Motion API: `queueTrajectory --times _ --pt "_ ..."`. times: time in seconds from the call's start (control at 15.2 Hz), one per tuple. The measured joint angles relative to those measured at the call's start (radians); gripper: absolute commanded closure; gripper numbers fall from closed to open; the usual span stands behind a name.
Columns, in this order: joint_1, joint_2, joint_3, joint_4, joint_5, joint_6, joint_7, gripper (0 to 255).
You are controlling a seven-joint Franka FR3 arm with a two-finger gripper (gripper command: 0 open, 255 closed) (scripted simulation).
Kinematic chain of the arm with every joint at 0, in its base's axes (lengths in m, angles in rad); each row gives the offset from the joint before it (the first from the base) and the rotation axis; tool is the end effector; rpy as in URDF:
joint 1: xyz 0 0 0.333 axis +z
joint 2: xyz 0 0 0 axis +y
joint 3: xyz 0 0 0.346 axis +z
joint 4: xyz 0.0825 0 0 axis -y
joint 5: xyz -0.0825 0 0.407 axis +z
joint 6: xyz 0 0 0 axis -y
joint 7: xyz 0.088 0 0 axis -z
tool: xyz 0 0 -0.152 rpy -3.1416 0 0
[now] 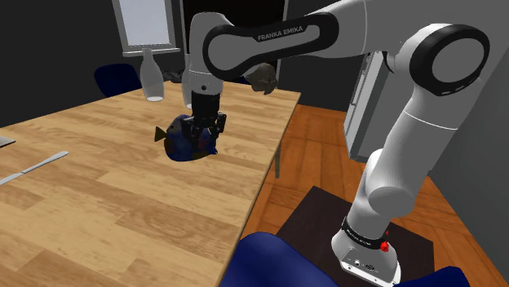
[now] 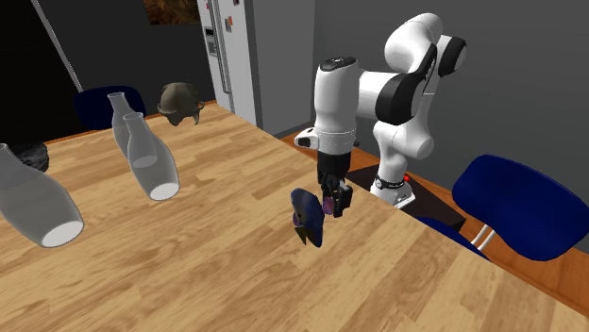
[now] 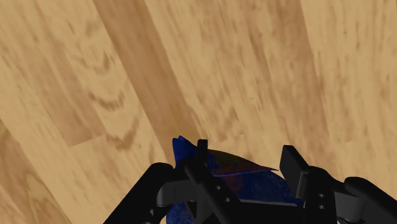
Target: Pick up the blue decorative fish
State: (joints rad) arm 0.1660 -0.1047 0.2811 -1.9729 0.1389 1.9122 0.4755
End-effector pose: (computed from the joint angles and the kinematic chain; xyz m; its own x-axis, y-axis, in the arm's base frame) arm 0.4918 0.2576 0.4956 0.9973 -0.0724 -0.0134 -0.0734 -0.9913 -0.1094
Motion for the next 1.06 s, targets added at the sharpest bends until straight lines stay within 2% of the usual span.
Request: queueTrajectory --times 1.06 --pt "-0.004 0.003 -0.005 0.196 -0.008 -0.194 0.019 255"
